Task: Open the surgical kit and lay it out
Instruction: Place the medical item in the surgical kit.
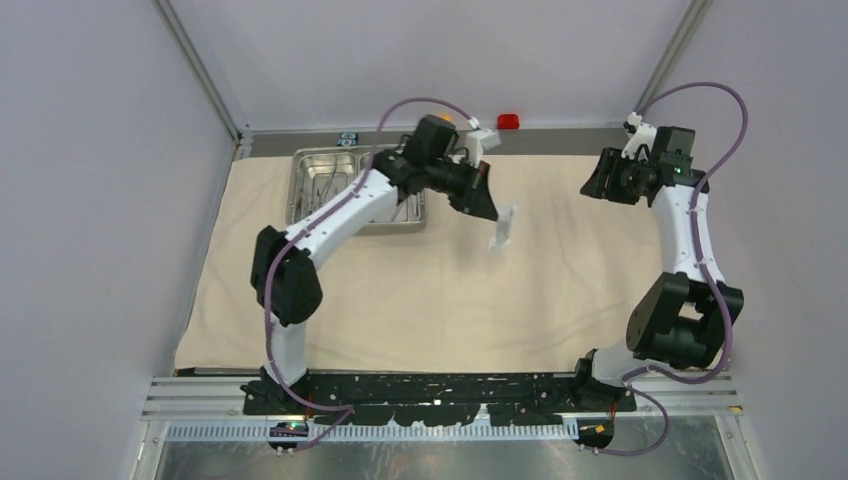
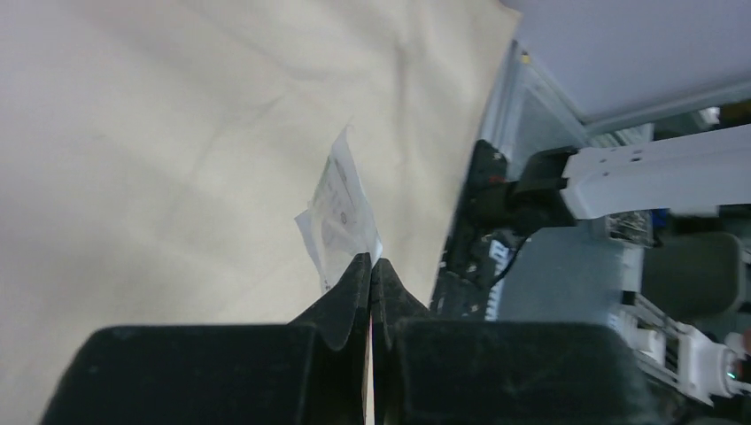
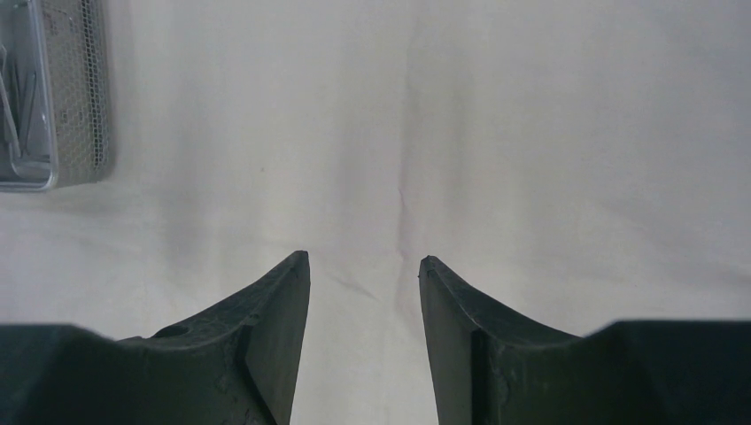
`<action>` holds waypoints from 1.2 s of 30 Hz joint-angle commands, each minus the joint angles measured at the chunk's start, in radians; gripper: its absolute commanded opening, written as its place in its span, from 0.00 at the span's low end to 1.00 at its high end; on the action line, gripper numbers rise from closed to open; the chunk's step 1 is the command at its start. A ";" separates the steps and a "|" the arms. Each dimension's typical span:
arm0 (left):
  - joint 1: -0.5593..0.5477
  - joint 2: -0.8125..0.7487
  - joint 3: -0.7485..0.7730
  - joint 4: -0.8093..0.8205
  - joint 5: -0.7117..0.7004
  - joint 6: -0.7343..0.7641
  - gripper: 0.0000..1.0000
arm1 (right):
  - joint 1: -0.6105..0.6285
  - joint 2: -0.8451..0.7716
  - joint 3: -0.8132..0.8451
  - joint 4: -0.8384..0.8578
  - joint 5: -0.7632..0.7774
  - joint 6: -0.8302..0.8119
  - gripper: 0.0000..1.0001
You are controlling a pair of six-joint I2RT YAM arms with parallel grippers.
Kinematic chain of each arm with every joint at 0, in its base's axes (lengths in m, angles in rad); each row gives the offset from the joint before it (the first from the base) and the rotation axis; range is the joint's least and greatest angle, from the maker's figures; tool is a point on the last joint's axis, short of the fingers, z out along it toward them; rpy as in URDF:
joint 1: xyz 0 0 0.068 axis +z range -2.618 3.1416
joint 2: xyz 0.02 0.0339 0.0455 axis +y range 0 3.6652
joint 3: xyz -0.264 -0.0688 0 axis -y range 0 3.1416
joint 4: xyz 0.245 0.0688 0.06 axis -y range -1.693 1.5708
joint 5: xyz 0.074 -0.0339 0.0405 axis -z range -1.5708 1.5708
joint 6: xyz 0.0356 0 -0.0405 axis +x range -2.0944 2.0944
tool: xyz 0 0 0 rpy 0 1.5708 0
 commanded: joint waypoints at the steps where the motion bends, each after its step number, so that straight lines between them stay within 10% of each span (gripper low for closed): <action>1: -0.152 0.103 -0.037 0.370 0.134 -0.345 0.00 | -0.008 -0.135 -0.049 -0.020 0.055 -0.019 0.54; 8: -0.229 0.384 0.034 0.828 0.186 -0.820 0.00 | -0.025 -0.235 -0.110 -0.025 0.110 -0.013 0.54; 17: -0.276 0.542 -0.015 0.998 0.159 -0.955 0.00 | -0.031 -0.279 -0.150 -0.008 0.125 -0.019 0.55; 36: -0.258 0.557 -0.110 0.886 0.089 -0.991 0.00 | -0.031 -0.233 -0.166 -0.008 0.073 -0.025 0.54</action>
